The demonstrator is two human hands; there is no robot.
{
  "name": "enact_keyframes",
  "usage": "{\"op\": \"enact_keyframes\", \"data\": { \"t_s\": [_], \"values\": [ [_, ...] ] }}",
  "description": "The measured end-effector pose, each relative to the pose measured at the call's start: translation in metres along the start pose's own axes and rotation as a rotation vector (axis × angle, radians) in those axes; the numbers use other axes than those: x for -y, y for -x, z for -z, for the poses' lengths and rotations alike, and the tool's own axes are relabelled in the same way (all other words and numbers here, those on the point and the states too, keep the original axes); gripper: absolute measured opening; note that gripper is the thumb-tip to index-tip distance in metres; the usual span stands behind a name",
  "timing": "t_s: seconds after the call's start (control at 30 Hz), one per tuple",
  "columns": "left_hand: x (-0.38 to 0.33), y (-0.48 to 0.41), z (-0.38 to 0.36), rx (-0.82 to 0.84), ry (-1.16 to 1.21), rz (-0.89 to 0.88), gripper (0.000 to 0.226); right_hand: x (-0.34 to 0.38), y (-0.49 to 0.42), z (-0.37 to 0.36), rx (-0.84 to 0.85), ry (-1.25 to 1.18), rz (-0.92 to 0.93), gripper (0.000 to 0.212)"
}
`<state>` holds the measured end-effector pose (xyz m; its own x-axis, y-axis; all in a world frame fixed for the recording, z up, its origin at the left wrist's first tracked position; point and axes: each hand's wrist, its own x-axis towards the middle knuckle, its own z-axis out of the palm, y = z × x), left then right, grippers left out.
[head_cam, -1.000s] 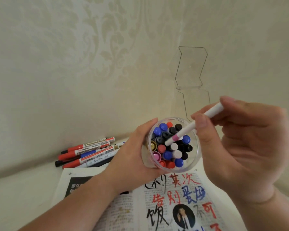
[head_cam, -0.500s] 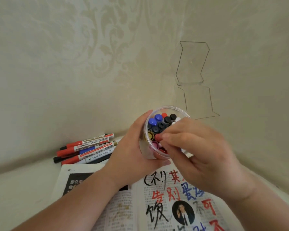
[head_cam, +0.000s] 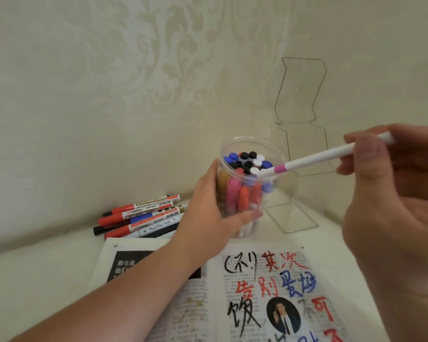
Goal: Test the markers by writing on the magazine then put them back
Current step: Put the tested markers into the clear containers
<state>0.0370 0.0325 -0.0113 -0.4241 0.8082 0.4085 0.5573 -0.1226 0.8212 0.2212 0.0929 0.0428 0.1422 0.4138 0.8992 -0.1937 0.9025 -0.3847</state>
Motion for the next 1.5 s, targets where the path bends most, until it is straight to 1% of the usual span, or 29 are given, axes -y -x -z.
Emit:
{"op": "enact_keyframes", "data": {
  "t_s": [0.07, 0.13, 0.17, 0.23, 0.27, 0.3, 0.33, 0.37, 0.4, 0.43, 0.5, 0.53, 0.57, 0.6, 0.67, 0.7, 0.73, 0.77, 0.83, 0.93, 1.0, 1.03, 1.1, 1.17, 1.23, 1.27, 1.3, 1.4, 1.5],
  "values": [
    [0.001, -0.008, 0.000, -0.015, 0.023, 0.078, 0.067, -0.002, -0.004, 0.000, -0.042, -0.017, -0.046, 0.043],
    [0.001, -0.014, 0.002, 0.017, -0.013, 0.129, 0.057, -0.002, -0.006, 0.000, -0.067, -0.061, -0.084, 0.036],
    [0.000, -0.015, 0.005, 0.046, -0.036, 0.144, 0.058, -0.002, -0.007, -0.001, -0.062, -0.095, -0.107, 0.029],
    [-0.006, -0.015, 0.016, 0.106, -0.090, 0.181, 0.074, -0.003, -0.005, -0.005, -0.017, -0.167, -0.212, 0.016],
    [-0.010, -0.013, 0.024, 0.095, -0.135, 0.197, 0.086, -0.003, -0.002, -0.009, 0.017, -0.202, -0.301, 0.014],
    [-0.016, -0.009, 0.035, 0.045, -0.174, 0.223, 0.088, -0.003, 0.002, -0.013, 0.056, -0.231, -0.404, 0.013],
    [-0.021, -0.004, 0.048, -0.024, -0.179, 0.244, 0.075, -0.003, 0.007, -0.017, 0.092, -0.251, -0.506, 0.013],
    [-0.025, 0.001, 0.063, -0.076, -0.119, 0.253, 0.054, -0.003, 0.012, -0.021, 0.126, -0.266, -0.598, 0.014],
    [-0.027, 0.007, 0.078, -0.074, -0.028, 0.263, 0.034, -0.002, 0.017, -0.026, 0.162, -0.281, -0.676, 0.014],
    [-0.030, 0.016, 0.092, -0.004, 0.045, 0.272, 0.025, 0.000, 0.021, -0.033, 0.202, -0.296, -0.744, 0.013],
    [-0.032, 0.033, 0.113, 0.239, 0.085, 0.273, 0.027, 0.007, 0.030, -0.050, 0.273, -0.321, -0.845, 0.009],
    [-0.030, 0.040, 0.120, 0.332, 0.030, 0.256, 0.021, 0.009, 0.034, -0.061, 0.295, -0.331, -0.884, 0.007],
    [-0.025, 0.045, 0.126, 0.359, -0.047, 0.241, 0.011, 0.011, 0.038, -0.073, 0.315, -0.340, -0.923, 0.006],
    [-0.017, 0.047, 0.132, 0.342, -0.117, 0.227, 0.009, 0.012, 0.042, -0.085, 0.330, -0.344, -0.961, 0.006],
    [0.001, 0.047, 0.147, 0.209, -0.257, 0.222, 0.015, 0.012, 0.050, -0.109, 0.376, -0.323, -1.017, 0.007],
    [0.011, 0.047, 0.155, 0.151, -0.350, 0.230, 0.009, 0.012, 0.054, -0.120, 0.418, -0.291, -1.032, 0.008],
    [0.020, 0.047, 0.163, 0.110, -0.449, 0.227, 0.008, 0.011, 0.058, -0.130, 0.469, -0.249, -1.039, 0.008],
    [0.028, 0.047, 0.171, 0.087, -0.540, 0.226, 0.013, 0.009, 0.063, -0.138, 0.531, -0.197, -1.039, 0.008],
    [0.044, 0.047, 0.178, 0.086, -0.660, 0.228, 0.017, 0.004, 0.074, -0.152, 0.704, 0.000, -0.963, 0.009],
    [0.056, 0.050, 0.174, 0.101, -0.797, 0.173, 0.018, -0.008, 0.087, -0.162, 1.046, 0.461, -0.613, 0.010],
    [0.058, 0.054, 0.167, 0.084, -0.862, 0.110, 0.024, -0.014, 0.090, -0.163, 1.216, 0.635, -0.448, 0.018],
    [0.056, 0.058, 0.165, 0.076, -0.890, 0.067, 0.027, -0.015, 0.092, -0.162, 1.267, 0.677, -0.392, 0.021],
    [0.049, 0.070, 0.160, 0.130, -0.873, -0.068, 0.030, -0.015, 0.092, -0.158, 1.278, 0.671, -0.307, 0.023],
    [0.037, 0.085, 0.155, 0.324, -0.793, -0.176, 0.036, -0.010, 0.090, -0.148, 1.220, 0.587, -0.254, 0.019],
    [0.025, 0.096, 0.145, 0.553, -0.821, -0.176, 0.044, -0.003, 0.089, -0.133, 1.181, 0.523, -0.223, 0.016],
    [0.023, 0.098, 0.139, 0.627, -0.874, -0.171, 0.048, 0.000, 0.089, -0.122, 1.200, 0.506, -0.227, 0.014],
    [0.021, 0.098, 0.136, 0.663, -0.925, -0.177, 0.051, 0.002, 0.088, -0.114, 1.246, 0.495, -0.259, 0.012],
    [0.015, 0.096, 0.126, 0.703, -0.999, -0.196, 0.056, 0.004, 0.087, -0.085, 1.444, 0.458, -0.472, 0.006],
    [0.009, 0.095, 0.109, 0.740, -1.053, -0.224, 0.056, -0.007, 0.080, -0.059, 1.429, 0.459, -0.516, 0.005]
  ]
}}
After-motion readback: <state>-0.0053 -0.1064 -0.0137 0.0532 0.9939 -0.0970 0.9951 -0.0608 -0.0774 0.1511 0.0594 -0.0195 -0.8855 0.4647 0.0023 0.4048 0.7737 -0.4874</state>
